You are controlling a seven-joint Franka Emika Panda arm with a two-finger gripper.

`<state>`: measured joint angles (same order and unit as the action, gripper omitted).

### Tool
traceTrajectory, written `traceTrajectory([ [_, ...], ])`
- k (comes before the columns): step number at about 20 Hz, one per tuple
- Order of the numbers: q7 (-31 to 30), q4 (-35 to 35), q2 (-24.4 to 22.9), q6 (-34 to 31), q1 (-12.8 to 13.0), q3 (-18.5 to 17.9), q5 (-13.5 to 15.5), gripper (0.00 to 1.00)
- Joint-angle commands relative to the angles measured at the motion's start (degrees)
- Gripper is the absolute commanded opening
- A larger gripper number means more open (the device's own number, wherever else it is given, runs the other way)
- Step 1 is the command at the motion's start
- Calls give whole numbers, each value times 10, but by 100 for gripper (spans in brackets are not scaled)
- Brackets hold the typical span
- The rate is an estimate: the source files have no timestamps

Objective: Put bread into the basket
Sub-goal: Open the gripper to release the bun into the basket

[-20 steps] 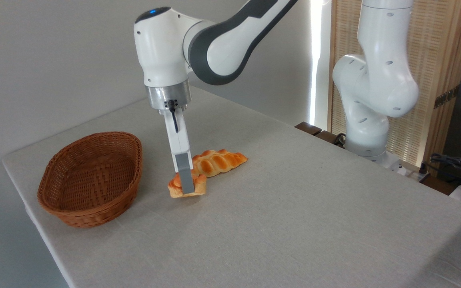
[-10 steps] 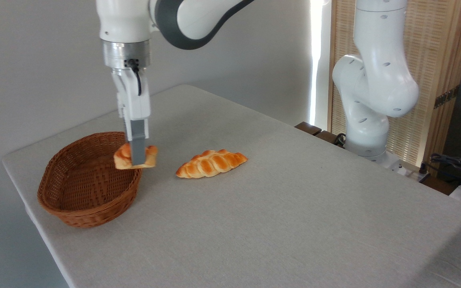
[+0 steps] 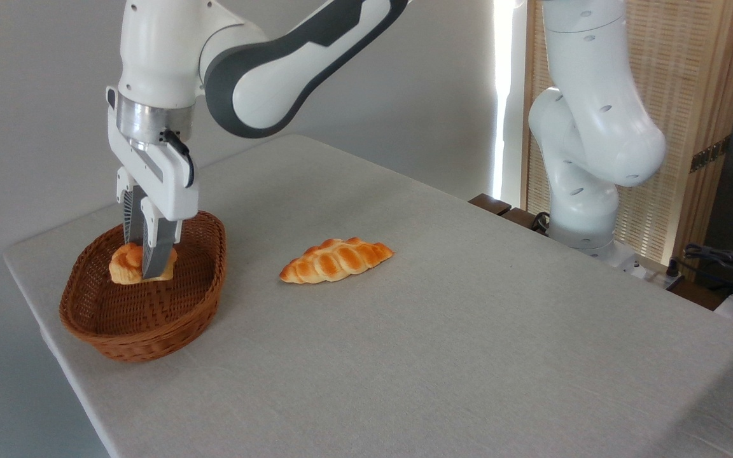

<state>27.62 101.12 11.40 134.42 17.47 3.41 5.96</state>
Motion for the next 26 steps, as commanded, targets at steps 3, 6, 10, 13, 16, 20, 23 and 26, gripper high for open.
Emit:
traceTrajectory([
  [3,-4,-9,38,41,0,13,-38,90],
  [6,-4,-8,38,41,0,13,-52,100],
  [10,-3,-8,38,42,0,14,-52,100],
  [13,-3,-8,37,42,0,14,-52,100],
  [16,-2,-8,37,42,0,13,-52,100],
  [20,-10,-10,12,30,-2,12,-52,100],
  [23,-10,-19,-33,-63,-11,0,-52,100],
  [26,2,-70,-59,-206,-54,-3,-52,100],
])
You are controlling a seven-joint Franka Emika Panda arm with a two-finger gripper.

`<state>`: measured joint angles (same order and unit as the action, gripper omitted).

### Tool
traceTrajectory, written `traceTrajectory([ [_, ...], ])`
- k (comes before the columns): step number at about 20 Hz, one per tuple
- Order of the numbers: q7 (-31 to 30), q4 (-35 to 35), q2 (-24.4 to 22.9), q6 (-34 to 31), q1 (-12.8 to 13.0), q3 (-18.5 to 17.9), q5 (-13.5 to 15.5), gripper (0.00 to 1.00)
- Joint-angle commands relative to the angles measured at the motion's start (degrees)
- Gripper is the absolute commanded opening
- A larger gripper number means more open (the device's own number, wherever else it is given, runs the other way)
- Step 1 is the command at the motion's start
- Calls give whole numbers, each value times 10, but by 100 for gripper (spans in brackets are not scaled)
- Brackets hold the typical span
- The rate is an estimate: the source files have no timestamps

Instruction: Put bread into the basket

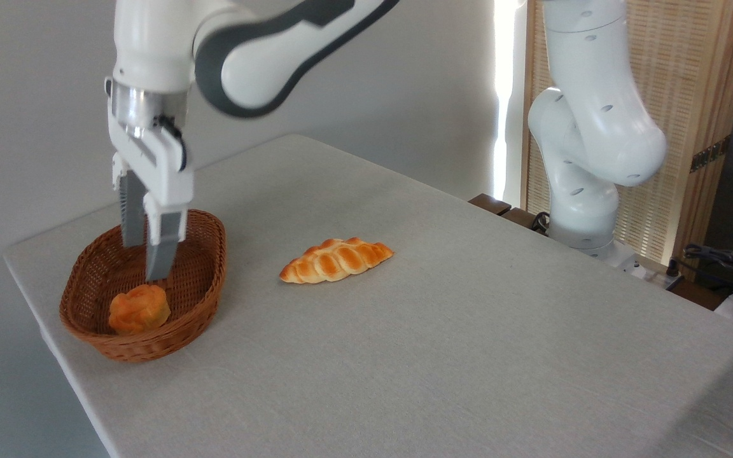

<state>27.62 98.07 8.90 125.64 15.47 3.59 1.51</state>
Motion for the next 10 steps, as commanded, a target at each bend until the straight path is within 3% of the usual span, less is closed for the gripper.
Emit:
traceTrajectory([
  [1,7,-63,-34,-163,-42,-6,-7,100],
  [3,23,-89,-37,-247,-51,-12,-7,100],
  [6,85,-89,-61,-320,-54,-46,-1,100],
  [10,115,-89,-71,-329,-56,-81,10,100],
])
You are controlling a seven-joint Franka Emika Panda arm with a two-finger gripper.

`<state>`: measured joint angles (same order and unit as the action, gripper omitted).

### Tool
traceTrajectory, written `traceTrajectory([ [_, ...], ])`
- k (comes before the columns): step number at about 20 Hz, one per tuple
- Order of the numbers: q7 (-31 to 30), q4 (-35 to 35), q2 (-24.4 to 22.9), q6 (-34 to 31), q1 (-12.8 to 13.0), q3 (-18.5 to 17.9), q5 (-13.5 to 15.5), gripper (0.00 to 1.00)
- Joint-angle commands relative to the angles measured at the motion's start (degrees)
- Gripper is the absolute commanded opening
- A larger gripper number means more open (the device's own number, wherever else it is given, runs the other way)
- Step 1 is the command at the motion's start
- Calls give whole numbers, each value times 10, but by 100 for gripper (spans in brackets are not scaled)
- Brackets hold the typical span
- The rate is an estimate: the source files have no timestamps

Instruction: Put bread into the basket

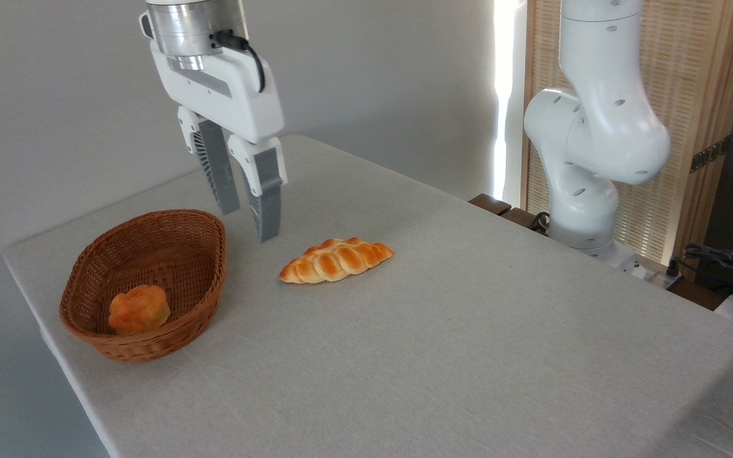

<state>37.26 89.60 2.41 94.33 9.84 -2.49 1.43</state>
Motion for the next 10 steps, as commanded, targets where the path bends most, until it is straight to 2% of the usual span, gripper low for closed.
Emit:
traceTrajectory([
  [1,17,-4,-7,-16,-13,-15,12,100],
  [10,21,24,-34,-15,-41,3,12,100],
])
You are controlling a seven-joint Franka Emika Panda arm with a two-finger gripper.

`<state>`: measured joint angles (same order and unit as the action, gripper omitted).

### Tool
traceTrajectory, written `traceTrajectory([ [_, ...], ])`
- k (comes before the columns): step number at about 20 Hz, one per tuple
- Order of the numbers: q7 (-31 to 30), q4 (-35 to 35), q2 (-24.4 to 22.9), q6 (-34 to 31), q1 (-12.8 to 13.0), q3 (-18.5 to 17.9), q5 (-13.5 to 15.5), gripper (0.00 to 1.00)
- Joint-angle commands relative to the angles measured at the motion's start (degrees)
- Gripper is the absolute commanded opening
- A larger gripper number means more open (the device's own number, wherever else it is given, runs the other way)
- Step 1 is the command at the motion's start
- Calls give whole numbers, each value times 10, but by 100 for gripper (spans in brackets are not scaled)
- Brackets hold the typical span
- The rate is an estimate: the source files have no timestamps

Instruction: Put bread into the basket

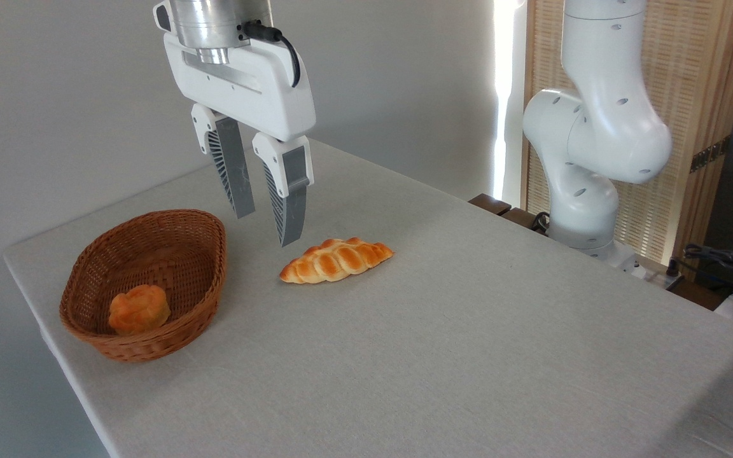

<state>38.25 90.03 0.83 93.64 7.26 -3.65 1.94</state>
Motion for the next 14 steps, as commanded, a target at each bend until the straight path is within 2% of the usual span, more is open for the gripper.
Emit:
traceTrajectory([
  [1,10,23,-21,-8,-24,25,7,100],
  [5,10,24,-22,-6,-30,32,7,100],
  [8,11,24,-22,-6,-52,55,7,100],
  [14,11,24,-21,-7,-52,51,6,100],
])
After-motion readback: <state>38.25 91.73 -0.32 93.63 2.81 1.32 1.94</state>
